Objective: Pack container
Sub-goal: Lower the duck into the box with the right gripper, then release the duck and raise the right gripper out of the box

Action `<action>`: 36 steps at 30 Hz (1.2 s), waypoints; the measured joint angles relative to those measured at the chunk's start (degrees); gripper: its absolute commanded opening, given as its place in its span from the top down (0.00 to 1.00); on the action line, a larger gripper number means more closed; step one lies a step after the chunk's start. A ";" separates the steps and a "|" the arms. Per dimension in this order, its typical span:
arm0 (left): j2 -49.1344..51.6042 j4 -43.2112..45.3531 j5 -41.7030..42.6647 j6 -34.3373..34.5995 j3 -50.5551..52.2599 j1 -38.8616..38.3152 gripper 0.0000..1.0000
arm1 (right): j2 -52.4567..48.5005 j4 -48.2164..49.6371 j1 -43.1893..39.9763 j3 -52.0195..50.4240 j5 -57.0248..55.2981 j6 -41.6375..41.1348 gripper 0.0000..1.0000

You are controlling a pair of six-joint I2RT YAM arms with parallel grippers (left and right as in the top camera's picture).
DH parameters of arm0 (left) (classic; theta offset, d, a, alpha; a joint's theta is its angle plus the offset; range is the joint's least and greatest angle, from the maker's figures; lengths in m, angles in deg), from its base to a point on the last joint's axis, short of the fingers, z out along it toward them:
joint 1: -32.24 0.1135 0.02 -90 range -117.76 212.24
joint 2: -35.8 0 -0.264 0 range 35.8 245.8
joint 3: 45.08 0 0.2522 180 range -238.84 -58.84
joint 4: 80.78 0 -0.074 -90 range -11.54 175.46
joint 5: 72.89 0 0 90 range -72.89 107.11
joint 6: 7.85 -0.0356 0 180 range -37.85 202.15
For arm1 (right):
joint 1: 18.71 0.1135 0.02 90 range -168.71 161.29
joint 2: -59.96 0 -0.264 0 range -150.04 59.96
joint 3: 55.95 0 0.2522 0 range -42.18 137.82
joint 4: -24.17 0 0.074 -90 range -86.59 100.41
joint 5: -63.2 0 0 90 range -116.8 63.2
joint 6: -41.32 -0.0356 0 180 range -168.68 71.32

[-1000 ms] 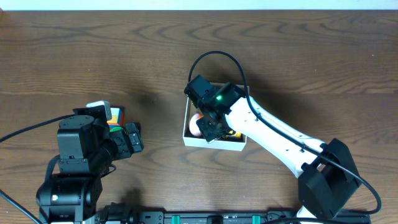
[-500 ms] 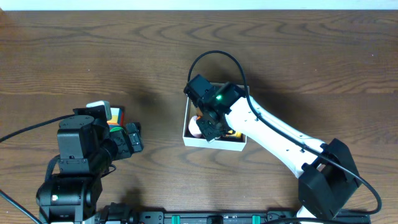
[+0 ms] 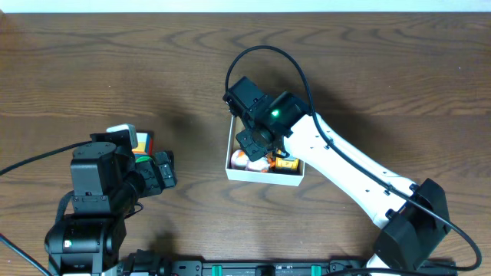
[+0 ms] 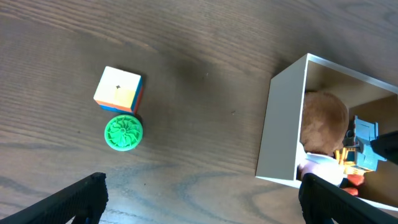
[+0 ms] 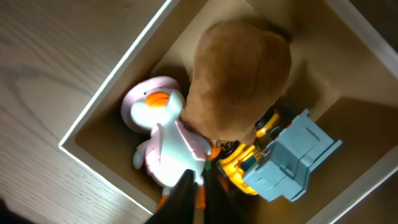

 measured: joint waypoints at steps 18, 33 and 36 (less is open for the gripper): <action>0.00 -2.49 -0.02 -1.42 0.00 0.00 0.02 | 6.14 3.78 -8.37 -0.35 -7.08 -7.04 0.32; 24.68 -2.64 -8.04 -4.74 -13.94 3.72 0.02 | 15.91 -8.92 -45.88 1.62 -0.46 -8.96 0.08; 30.62 -1.86 -8.28 -5.31 -17.99 7.21 0.02 | 15.80 -9.40 -47.54 1.07 0.02 -8.28 0.08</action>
